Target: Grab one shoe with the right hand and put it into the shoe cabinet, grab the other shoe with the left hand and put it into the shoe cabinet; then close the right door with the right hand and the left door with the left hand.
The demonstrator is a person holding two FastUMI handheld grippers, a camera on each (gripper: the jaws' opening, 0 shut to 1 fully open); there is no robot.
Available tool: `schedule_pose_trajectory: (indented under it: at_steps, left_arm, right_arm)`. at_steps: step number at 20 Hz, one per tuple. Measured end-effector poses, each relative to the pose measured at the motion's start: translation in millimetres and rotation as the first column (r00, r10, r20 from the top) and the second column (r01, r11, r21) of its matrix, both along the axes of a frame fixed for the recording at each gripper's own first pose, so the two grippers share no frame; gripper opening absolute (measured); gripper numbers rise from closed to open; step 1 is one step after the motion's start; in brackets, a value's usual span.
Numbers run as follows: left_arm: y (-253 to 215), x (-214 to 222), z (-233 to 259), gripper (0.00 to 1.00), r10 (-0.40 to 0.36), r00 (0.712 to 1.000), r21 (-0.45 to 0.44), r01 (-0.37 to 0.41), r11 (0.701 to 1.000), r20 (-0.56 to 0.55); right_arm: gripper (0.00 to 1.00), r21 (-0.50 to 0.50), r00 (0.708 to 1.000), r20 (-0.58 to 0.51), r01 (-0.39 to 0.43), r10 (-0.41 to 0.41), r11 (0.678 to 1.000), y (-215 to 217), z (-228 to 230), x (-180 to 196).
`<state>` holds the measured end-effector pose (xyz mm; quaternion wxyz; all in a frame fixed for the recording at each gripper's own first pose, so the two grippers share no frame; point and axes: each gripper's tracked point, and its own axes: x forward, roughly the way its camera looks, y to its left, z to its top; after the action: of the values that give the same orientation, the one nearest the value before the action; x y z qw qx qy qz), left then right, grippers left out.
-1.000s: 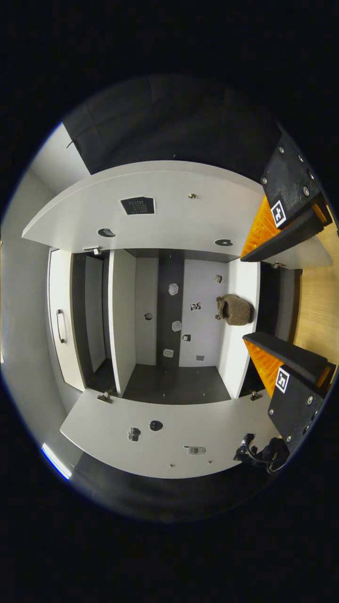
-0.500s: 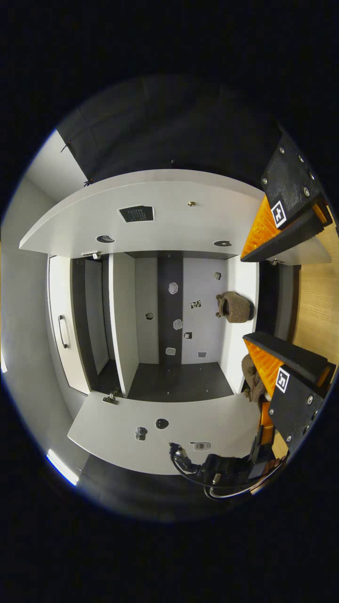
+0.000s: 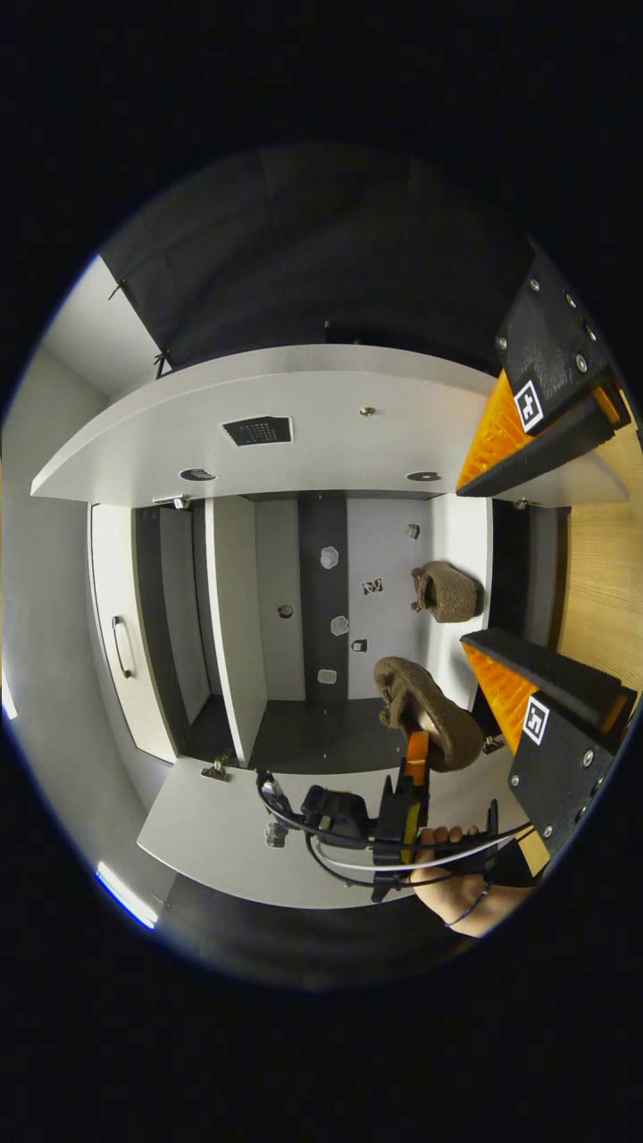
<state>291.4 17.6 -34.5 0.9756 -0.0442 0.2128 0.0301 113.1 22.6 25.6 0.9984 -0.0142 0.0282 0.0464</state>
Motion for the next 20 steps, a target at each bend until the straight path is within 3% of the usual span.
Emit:
schedule_pose_trajectory:
  at_steps: [5,11,15,20]
  left_arm:
    - [12.3,66.1,-8.3,0.07,0.016,0.999,0.017,-0.015,1.000,-0.038]
    - [39.9,112.3,-58.0,0.07,0.061,0.988,0.056,-0.053,0.997,-0.140]
    - [49.1,121.7,-90.1,0.07,0.082,0.975,0.047,-0.074,0.996,-0.208]
    - [49.8,118.3,-76.5,0.15,0.062,0.985,0.093,-0.048,0.994,-0.158]
  right_arm:
    - [0.91,0.022,1.000,-0.005,0.018,-0.018,1.000,-6.9,3.6,7.5]
    - [0.90,0.029,1.000,-0.010,0.028,-0.028,0.999,-8.0,6.4,11.3]
    - [0.90,0.034,0.999,-0.025,0.029,-0.028,0.999,-3.4,5.0,11.0]
    - [0.90,0.036,0.999,-0.027,0.017,-0.016,0.999,6.8,2.6,7.6]
